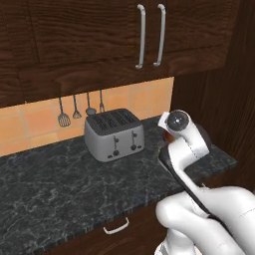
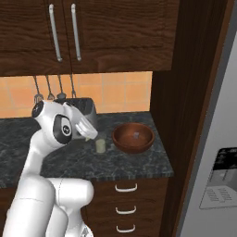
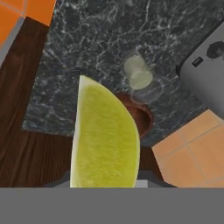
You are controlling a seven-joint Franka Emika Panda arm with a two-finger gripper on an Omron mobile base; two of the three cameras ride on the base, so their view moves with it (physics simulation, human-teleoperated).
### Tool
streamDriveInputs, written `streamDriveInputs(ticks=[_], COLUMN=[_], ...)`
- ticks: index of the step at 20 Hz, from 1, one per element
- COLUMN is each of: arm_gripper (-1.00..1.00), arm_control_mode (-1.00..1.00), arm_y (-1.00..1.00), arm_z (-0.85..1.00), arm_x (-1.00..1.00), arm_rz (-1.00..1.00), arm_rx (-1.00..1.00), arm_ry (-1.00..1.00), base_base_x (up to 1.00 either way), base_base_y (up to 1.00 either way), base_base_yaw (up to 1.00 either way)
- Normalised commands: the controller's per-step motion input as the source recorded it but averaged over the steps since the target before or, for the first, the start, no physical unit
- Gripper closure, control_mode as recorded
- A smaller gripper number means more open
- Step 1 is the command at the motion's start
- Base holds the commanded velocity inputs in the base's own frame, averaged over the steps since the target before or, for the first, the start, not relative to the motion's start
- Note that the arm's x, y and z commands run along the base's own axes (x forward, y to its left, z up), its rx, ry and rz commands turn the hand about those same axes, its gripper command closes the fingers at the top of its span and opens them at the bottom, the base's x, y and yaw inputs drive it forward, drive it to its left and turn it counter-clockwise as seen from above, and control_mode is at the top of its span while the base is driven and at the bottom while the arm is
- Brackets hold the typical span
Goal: Grab a lemon wedge from the fridge and one ice cube from the ice bowl, and put them in the glass of lemonade.
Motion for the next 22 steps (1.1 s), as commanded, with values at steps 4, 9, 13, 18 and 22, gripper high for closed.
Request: streamDriveInputs(ticks=[4, 9, 13, 18, 22], arm_gripper=[1.0, 1.0, 1.0, 1.0, 1.0], arm_control_mode=[-1.0, -1.0, -1.0, -1.0, -1.0], arm_y=[0.0, 0.0, 0.0, 0.0, 0.0], arm_z=[-0.12, -0.23, -0.33, -0.31, -0.21], arm_x=[0.62, 0.53, 0.35, 0.17, 0.23], arm_rz=[0.0, 0.0, 0.0, 0.0, 0.0], arm_rx=[0.0, 0.0, 0.0, -0.01, 0.0], arm_ry=[0.0, 0.0, 0.0, -0.01, -0.01], base_base_x=[0.0, 0.0, 0.0, 0.0, 0.0], base_base_y=[0.0, 0.0, 0.0, 0.0, 0.0], base_base_yaw=[0.0, 0.0, 0.0, 0.0, 0.0])
